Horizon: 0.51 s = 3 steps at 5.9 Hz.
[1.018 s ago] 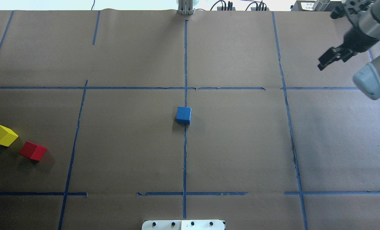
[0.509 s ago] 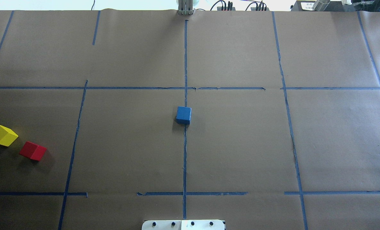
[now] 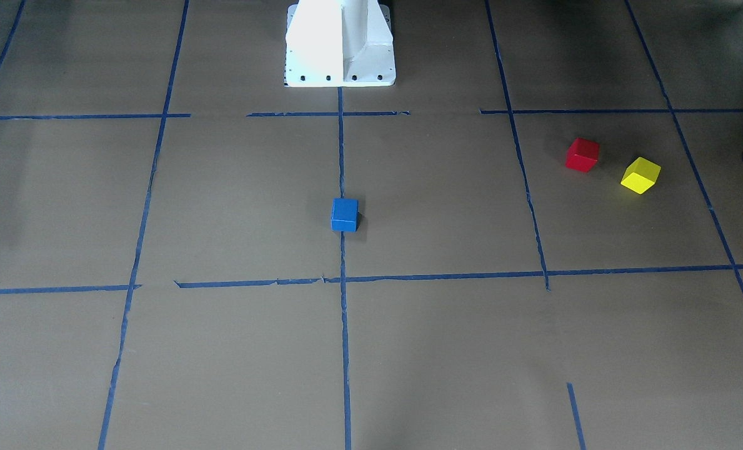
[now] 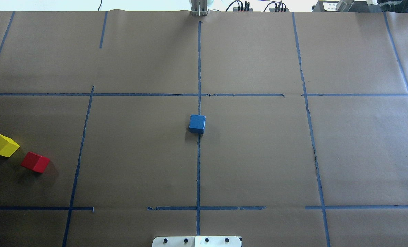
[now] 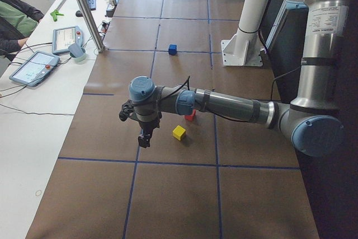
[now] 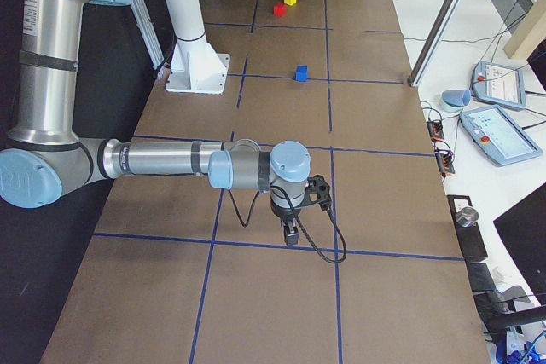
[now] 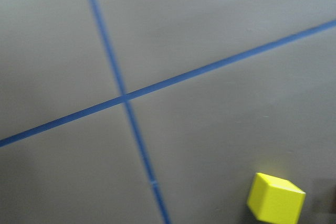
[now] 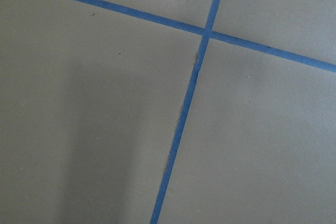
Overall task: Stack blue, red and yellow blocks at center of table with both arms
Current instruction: 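Reach the left gripper down to the red cube and grasp it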
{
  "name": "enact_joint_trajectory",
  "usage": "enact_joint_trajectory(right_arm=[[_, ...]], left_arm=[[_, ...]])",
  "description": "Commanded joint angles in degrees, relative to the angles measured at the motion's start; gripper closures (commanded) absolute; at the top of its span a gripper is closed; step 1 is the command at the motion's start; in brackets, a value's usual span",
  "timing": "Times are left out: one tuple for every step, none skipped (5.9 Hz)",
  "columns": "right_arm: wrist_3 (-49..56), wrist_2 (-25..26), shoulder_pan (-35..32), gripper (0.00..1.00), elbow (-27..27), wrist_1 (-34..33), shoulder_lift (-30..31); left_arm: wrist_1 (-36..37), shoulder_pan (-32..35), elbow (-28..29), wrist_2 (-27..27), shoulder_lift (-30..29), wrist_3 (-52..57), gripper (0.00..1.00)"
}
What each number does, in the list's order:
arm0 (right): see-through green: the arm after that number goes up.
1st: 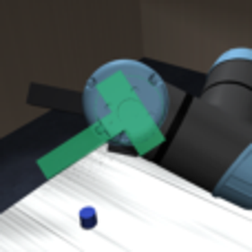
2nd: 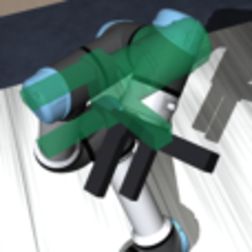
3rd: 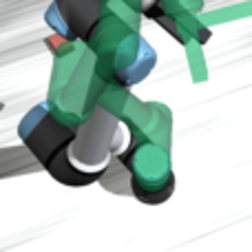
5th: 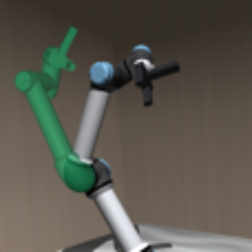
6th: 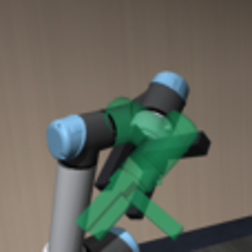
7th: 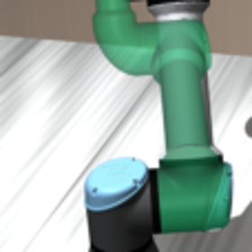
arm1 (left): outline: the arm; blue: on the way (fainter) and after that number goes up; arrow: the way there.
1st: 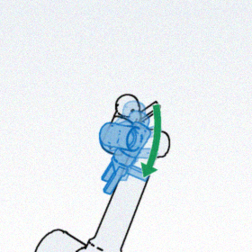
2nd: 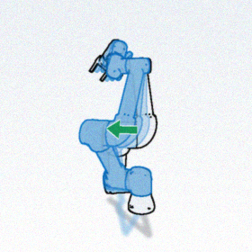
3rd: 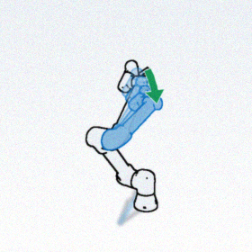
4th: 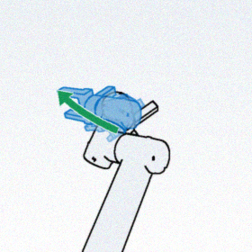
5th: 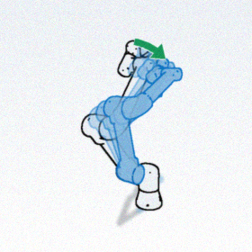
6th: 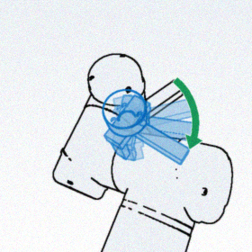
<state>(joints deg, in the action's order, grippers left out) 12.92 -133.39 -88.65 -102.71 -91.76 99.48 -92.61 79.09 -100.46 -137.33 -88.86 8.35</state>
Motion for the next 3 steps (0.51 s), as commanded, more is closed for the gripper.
enact_joint_trajectory(right_arm=[[-0.3,0.0,0.0,0.00,0.0,0.0,0.0],[-0.3,0.0,0.0,0.00,0.0,0.0,0.0],[-0.3,0.0,0.0,0.00,0.0,0.0,0.0]], left_arm=[[-15.5,-7.4,-1.3,0.0,5.3,-13.4,0.00],[-28.2,-11.7,-1.3,3.0,9.9,-22.3,0.00],[-34.2,-16.1,-1.4,6.8,11.7,-28.7,0.00]])
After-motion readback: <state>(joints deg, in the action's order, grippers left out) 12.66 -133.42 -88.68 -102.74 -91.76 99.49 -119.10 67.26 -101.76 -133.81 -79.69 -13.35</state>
